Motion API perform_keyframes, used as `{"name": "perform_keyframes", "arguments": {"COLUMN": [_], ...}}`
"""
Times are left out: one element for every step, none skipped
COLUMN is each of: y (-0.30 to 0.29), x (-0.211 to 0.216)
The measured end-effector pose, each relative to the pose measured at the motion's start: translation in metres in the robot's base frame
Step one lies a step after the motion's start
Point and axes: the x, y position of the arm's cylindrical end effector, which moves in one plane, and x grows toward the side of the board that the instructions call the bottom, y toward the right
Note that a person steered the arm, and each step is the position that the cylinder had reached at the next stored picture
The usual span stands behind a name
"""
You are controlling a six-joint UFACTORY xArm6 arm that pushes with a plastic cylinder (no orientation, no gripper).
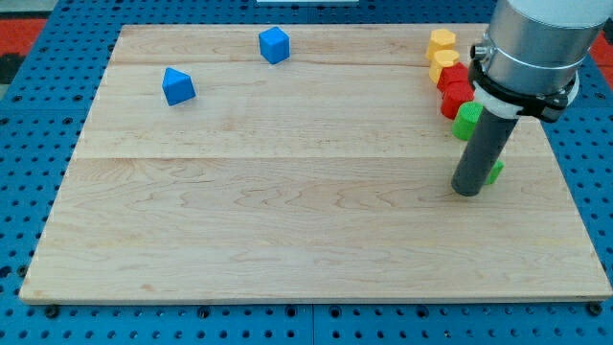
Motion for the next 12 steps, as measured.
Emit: {"name": "perform_keyframes", "arguments": {"y": [0.008, 0.013, 0.018, 0.030, 0.031, 0.032, 0.055, 0.057, 0.036, 0.019, 0.032, 0.041], "x": [0.001, 0.001, 0.001, 0.001, -0.004, -0.014, -0.014, -0.016, -0.017, -0.021, -0.012, -0.004]}}
